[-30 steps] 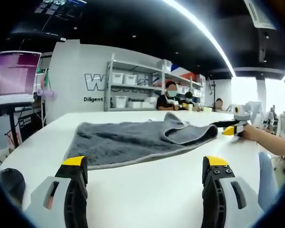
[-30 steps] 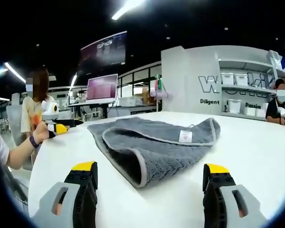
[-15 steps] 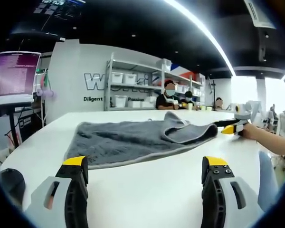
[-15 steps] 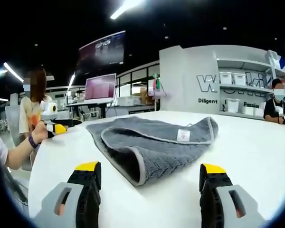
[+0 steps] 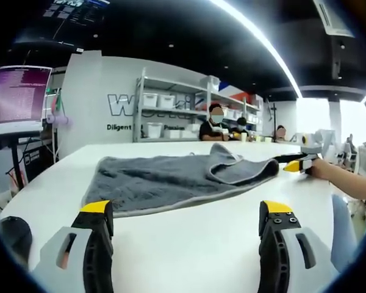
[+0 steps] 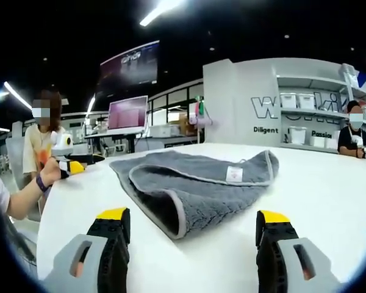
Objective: Fold the towel on the table until its edges align and the towel forms a compact rectangular stack.
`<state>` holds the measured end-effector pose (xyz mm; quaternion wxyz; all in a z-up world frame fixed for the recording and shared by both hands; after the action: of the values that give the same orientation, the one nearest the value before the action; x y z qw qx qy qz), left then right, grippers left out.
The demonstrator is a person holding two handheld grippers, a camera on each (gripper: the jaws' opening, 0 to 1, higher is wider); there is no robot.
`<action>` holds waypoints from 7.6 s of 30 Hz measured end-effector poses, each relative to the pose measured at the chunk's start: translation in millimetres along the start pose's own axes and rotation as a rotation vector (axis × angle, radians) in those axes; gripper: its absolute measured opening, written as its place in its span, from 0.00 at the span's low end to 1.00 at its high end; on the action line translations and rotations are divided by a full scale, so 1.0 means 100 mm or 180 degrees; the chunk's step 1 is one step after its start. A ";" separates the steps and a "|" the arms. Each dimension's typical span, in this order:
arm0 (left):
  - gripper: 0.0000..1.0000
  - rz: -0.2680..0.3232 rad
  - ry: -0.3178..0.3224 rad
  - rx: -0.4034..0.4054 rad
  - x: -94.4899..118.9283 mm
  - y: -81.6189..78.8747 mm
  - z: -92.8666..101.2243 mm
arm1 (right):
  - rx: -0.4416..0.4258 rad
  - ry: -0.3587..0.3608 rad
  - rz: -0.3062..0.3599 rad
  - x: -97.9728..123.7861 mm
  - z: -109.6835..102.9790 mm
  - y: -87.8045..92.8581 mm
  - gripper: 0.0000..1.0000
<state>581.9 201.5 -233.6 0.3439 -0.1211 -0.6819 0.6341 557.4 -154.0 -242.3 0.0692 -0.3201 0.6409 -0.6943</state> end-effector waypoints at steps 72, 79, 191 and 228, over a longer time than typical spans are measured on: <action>0.96 -0.0001 0.0011 0.0000 0.00 0.01 0.01 | 0.0043 0.0025 -0.0079 -0.01 -0.02 0.04 0.84; 0.96 0.0000 0.0014 0.0000 0.00 0.00 0.00 | 0.0054 0.0028 -0.0088 -0.01 -0.02 0.04 0.83; 0.93 -0.0063 0.0016 -0.0082 -0.01 0.02 0.00 | 0.0250 -0.0097 -0.0082 0.01 0.05 -0.01 0.16; 0.92 -0.0077 0.0012 -0.0096 -0.01 0.04 0.02 | 0.0051 -0.0163 -0.0054 0.06 0.04 0.00 0.02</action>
<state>580.9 200.1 -237.7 0.3510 -0.1192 -0.6922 0.6193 554.8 -159.9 -240.0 0.0822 -0.3427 0.6306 -0.6915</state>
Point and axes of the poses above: the point that each gripper's makers call its tool centre point, and the gripper's own axes: x roughly backward along the fingers, z roughly to its right, y roughly out of its underside, the point moved 3 cm from there along x, roughly backward along the fingers, and after that the axes turned 12 degrees about -z, right-handed, at the moved point
